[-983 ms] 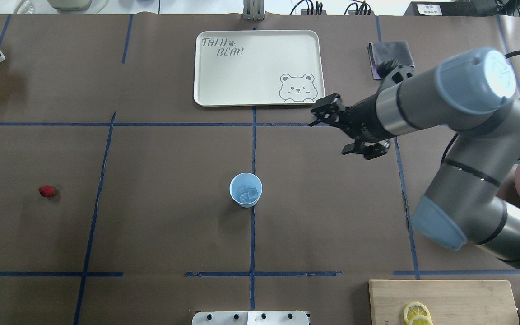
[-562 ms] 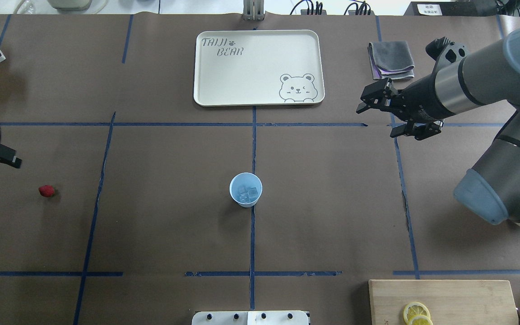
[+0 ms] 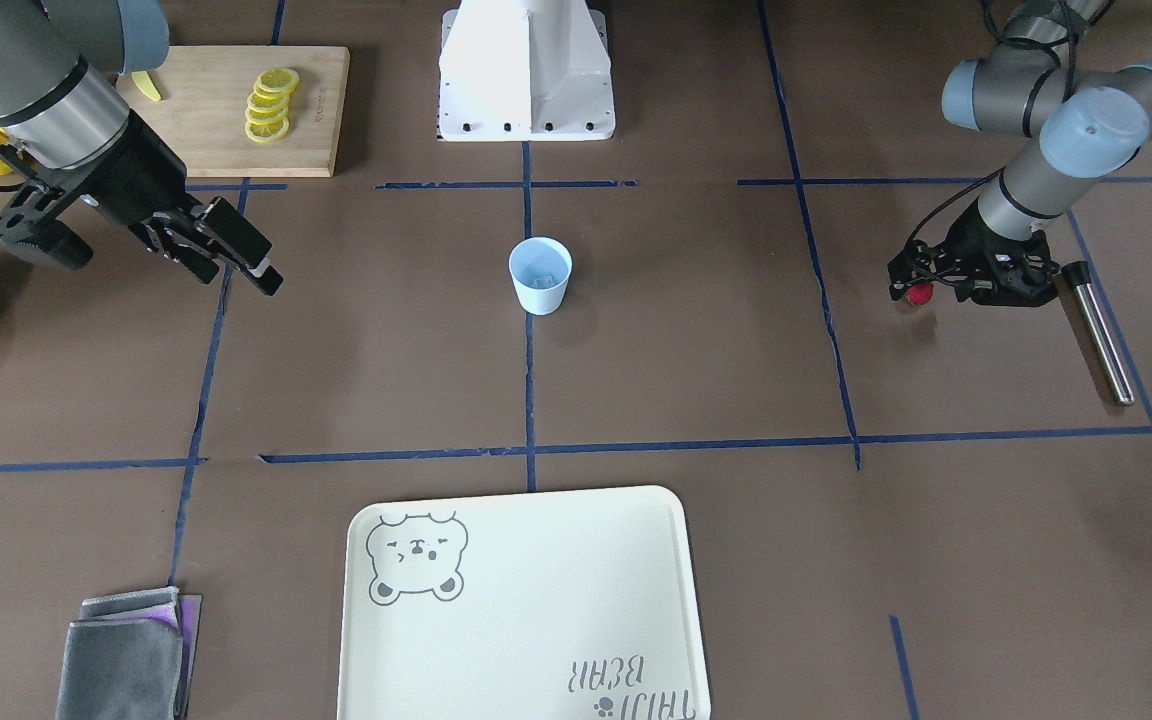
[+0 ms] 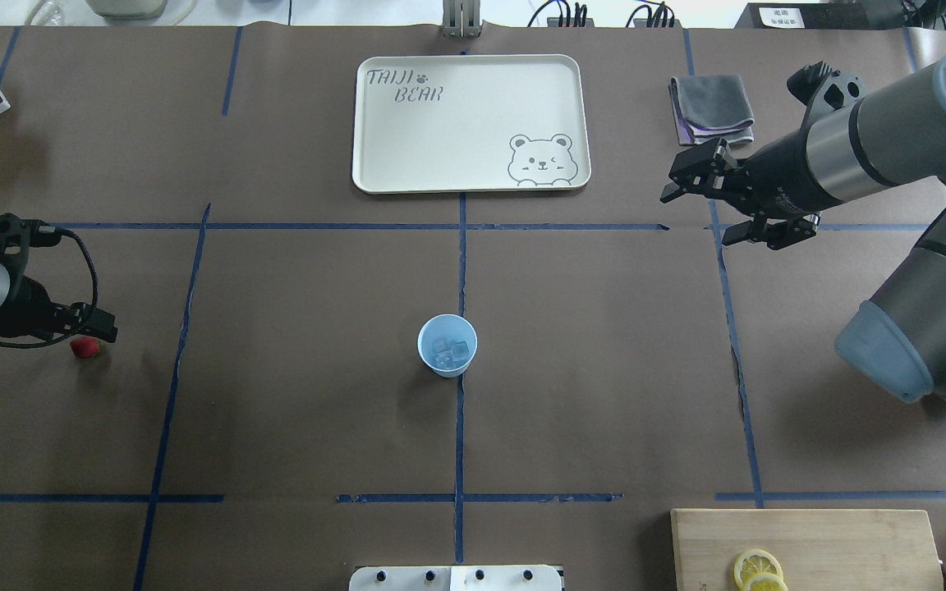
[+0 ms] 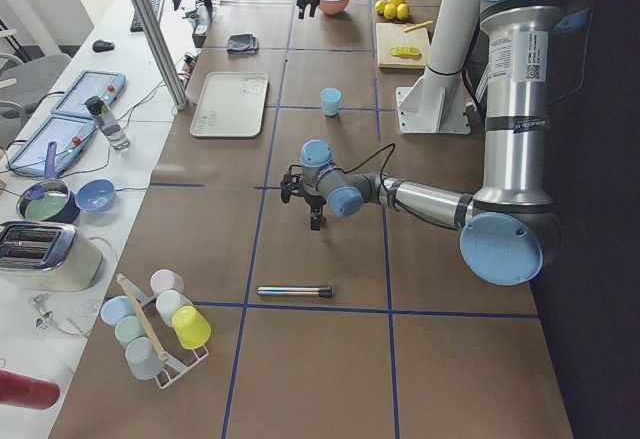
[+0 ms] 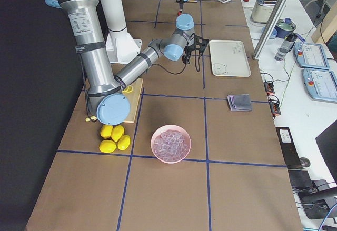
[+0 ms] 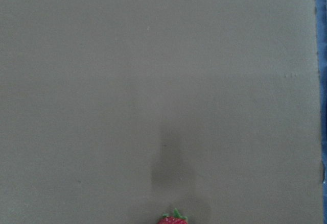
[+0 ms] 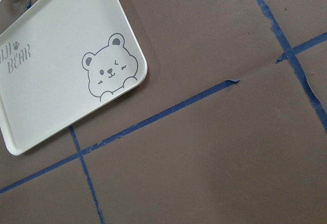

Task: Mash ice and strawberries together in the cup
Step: 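Lower the left gripper onto the red strawberry and grasp it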

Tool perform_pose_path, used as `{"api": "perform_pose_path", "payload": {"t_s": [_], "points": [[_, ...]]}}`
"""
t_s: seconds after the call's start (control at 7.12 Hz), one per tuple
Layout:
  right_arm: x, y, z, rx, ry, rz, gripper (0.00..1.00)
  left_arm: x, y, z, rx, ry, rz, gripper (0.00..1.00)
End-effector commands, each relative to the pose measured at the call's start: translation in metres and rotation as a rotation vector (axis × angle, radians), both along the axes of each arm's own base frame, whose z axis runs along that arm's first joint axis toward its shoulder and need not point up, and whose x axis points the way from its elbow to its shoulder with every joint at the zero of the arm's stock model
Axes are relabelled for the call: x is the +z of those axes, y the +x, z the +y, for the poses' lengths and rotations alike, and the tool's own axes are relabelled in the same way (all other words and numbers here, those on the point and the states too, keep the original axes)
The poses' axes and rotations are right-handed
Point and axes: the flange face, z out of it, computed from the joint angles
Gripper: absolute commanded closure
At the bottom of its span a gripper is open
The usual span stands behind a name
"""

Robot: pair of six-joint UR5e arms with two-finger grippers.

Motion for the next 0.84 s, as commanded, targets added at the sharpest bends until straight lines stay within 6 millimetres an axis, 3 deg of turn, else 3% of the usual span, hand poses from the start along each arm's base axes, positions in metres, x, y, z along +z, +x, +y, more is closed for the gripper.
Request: {"api": "perform_pose_path", "payload": {"t_s": [0.0,0.14,0.42,0.7], "points": [[0.0008,-0.0013,-0.0003,-0.002,-0.001,0.001,0.0,0.0062,0.0068,-0.002,0.0,-0.001,-0.014,0.07],[0.0008,-0.0013,-0.0003,-0.002,-0.001,0.001,0.0,0.0046,0.0067,-0.0019,-0.004,-0.003,-0.012,0.18],[0.0,-0.0014,-0.0006,-0.001,0.0,0.001,0.0,0.0038,0.0063,-0.0013,-0.003,-0.003,-0.01,0.19],[-0.0026,-0.0021,-0.0016,0.001,0.003,-0.002,0.0,0.003,0.005,0.0004,-0.002,-0.005,-0.008,0.38]]}}
